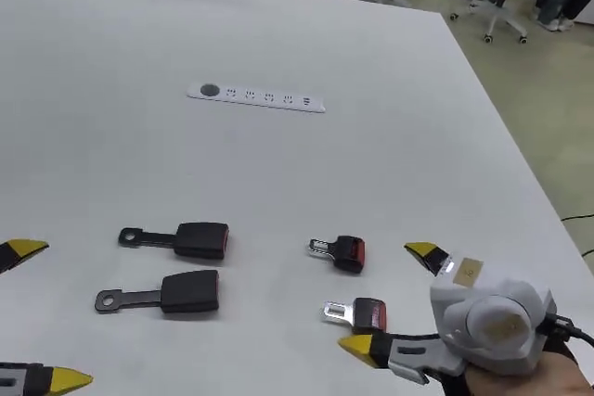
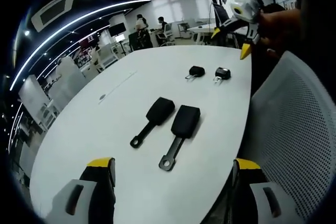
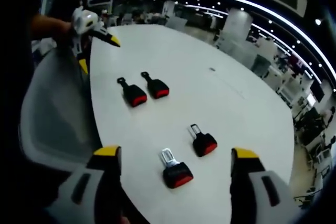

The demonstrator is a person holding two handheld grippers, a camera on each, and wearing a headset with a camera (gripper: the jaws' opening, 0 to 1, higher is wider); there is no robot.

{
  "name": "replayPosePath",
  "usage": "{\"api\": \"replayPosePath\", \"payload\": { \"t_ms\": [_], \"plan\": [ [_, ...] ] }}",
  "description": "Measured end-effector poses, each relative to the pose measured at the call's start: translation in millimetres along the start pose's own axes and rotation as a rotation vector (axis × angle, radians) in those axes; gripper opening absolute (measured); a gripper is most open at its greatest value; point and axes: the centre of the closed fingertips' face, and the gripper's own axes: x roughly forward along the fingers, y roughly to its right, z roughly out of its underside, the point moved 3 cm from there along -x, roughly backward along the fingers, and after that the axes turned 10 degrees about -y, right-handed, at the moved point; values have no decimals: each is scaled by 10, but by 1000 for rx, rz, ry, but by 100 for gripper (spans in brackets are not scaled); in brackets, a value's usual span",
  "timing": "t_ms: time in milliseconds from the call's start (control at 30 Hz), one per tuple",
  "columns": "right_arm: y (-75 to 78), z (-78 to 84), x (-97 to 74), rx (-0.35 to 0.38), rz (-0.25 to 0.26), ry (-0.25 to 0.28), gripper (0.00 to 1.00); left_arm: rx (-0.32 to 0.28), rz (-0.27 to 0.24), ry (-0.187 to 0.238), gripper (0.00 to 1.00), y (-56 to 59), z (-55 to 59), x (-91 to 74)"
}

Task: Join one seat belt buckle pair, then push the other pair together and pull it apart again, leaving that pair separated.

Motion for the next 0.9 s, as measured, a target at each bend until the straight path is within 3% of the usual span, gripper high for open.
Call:
{"api": "replayPosePath", "payload": {
  "t_ms": [167,433,500,567,767,900],
  "plan": [
    [9,64,-20,-16,8,-20,75,-24,-6,10,91,-35,-50,-54],
    [-38,96,-6,9,-14,-26,70,25,25,0,88,67,-103,24],
    [-78,70,21,98,-54,7,68,-6,46,13,80,89,-184,57],
    [-66,79,41,92,-49,8,68,-16,62,46,80,118,-293,96],
    [-65,-14,37,86,-57,24,64,6,83,48,76,131,-406,287],
    [-52,15,115,-3,-77,-18,61,16,113,6,73,130,-417,440]
  ]
}}
